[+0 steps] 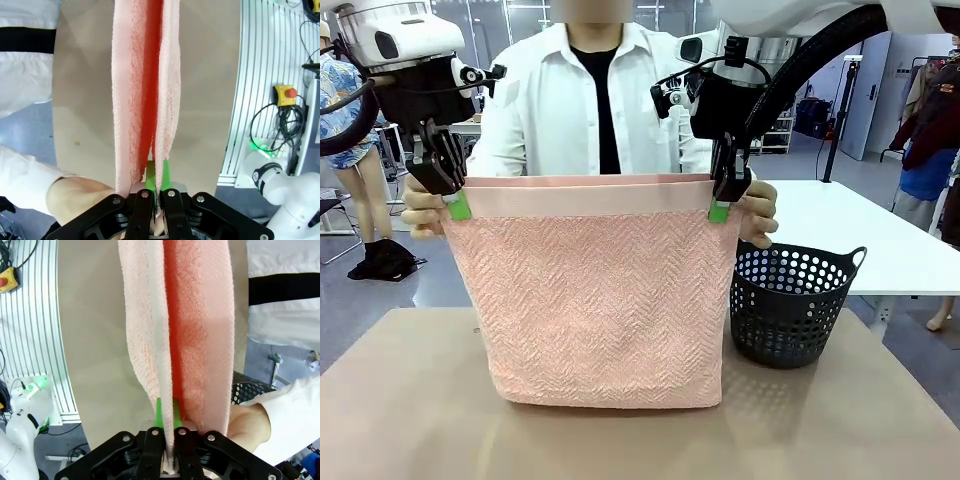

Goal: Fold the towel.
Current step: Release the end of the 100 cm Hotel Towel you were holding and grab the top end of the folded side.

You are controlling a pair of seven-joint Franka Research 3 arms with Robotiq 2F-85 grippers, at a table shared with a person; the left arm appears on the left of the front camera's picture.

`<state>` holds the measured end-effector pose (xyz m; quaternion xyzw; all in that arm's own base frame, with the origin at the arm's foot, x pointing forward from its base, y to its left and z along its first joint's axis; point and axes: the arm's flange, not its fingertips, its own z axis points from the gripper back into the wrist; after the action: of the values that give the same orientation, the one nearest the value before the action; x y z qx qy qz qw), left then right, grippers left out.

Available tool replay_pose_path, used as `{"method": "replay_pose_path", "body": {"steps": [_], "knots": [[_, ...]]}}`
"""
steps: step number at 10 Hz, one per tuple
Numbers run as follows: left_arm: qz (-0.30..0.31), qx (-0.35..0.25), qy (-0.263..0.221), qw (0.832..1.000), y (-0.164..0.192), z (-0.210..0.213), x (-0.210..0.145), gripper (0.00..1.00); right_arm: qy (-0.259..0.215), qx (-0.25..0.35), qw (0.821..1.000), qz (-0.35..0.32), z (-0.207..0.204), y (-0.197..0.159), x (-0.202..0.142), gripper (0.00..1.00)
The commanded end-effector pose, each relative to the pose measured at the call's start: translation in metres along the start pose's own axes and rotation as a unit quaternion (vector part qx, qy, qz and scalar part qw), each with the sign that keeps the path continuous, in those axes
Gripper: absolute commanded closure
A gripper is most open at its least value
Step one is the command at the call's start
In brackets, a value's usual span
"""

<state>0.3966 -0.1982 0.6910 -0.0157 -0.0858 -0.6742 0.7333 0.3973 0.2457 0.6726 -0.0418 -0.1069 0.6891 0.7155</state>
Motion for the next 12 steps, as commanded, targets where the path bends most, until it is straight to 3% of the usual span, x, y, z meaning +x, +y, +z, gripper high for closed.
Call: {"method": "replay_pose_path", "body": {"steps": [1, 3, 4, 5, 6, 7, 8, 9, 10, 12], "knots": [[0.001, 0.002, -0.001, 1.0, 0.0, 0.002, -0.001, 1.0, 0.001, -0.001, 1.0, 0.0, 0.0, -0.001, -0.001, 1.0], [0.009, -0.003, -0.005, 1.0, 0.001, 0.002, 0.001, 0.94, 0.0, 0.0, 1.0, 0.001, 0.0, 0.0, 0.0, 0.97], [0.011, -0.005, 0.0, 1.0, 0.001, 0.003, 0.0, 0.69, -0.004, -0.004, 1.0, 0.0, 0.001, 0.0, -0.001, 0.74], [0.015, -0.005, -0.001, 1.0, 0.001, 0.004, -0.001, 0.64, -0.005, -0.007, 1.0, 0.0, 0.004, 0.001, -0.003, 0.65], [0.018, -0.003, -0.002, 1.0, 0.001, 0.005, -0.001, 0.39, -0.005, -0.01, 1.0, -0.002, 0.006, 0.003, -0.003, 0.42], [0.019, -0.002, -0.003, 1.0, 0.0, 0.007, -0.001, 0.34, -0.004, -0.012, 1.0, -0.004, 0.007, 0.005, -0.004, 0.62], [0.024, 0.002, -0.004, 1.0, 0.0, 0.009, 0.0, 0.09, -0.003, -0.014, 1.0, -0.006, 0.009, 0.005, -0.005, 0.1], [0.032, 0.006, -0.001, 0.999, 0.0, 0.011, 0.0, 0.04, -0.005, -0.017, 1.0, -0.009, 0.015, 0.006, -0.006, 0.3], [0.032, 0.012, -0.007, 0.999, -0.002, 0.016, 0.001, 0.0, -0.007, -0.022, 1.0, -0.008, 0.021, 0.007, -0.006, 0.0], [0.031, 0.038, -0.016, 0.999, -0.01, 0.034, 0.004, 0.0, -0.013, -0.038, 0.999, -0.005, 0.036, 0.012, -0.006, 0.0]]}}
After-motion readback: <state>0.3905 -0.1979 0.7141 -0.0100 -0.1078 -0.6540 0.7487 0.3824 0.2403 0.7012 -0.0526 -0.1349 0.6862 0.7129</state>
